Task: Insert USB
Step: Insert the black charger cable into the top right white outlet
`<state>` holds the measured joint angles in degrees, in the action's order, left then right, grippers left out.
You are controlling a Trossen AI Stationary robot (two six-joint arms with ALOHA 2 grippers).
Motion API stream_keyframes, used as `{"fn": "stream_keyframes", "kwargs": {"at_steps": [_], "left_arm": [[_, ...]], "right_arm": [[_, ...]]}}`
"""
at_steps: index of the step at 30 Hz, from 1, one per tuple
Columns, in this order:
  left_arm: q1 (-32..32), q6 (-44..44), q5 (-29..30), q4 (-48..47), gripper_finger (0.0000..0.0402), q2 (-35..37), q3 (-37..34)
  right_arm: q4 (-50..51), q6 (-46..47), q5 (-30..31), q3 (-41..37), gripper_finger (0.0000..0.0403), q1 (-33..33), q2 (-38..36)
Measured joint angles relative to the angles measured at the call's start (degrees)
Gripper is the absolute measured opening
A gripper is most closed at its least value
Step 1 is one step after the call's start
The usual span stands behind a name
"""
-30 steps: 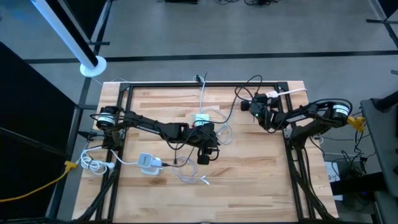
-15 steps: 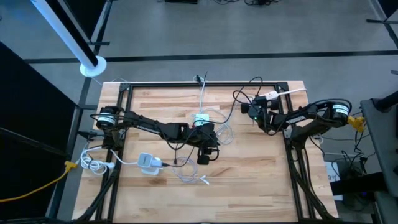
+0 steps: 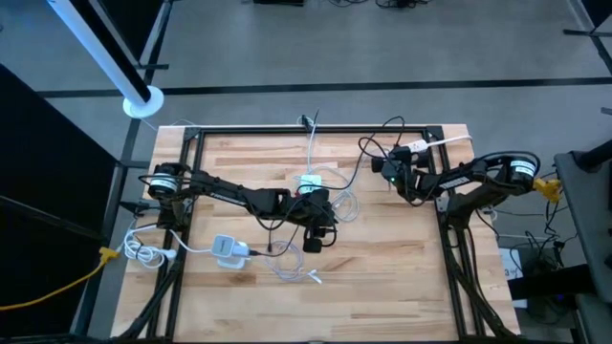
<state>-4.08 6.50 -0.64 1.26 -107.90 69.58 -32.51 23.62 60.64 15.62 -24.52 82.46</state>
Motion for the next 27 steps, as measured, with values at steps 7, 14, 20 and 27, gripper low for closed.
{"fn": "stream_keyframes", "kwargs": {"at_steps": [7, 14, 20, 27], "left_arm": [[0.0, 0.0, 0.0, 0.0, 0.0105, 0.0, 0.0], [0.0, 0.0, 0.0, 0.0, 0.0105, 0.0, 0.0], [0.0, 0.0, 0.0, 0.0, 0.0105, 0.0, 0.0], [0.0, 0.0, 0.0, 0.0, 0.0105, 0.0, 0.0]], "right_arm": [[0.1, -0.2, -0.9, 0.0, 0.0002, -0.6, 0.0], [0.2, -0.6, -3.1, 0.0, 0.0002, -1.3, 0.0], [0.4, -1.1, -3.9, 0.0, 0.0002, -2.4, 0.1], [1.9, -0.8, -4.6, 0.0, 0.0001, -2.7, 0.0]]}}
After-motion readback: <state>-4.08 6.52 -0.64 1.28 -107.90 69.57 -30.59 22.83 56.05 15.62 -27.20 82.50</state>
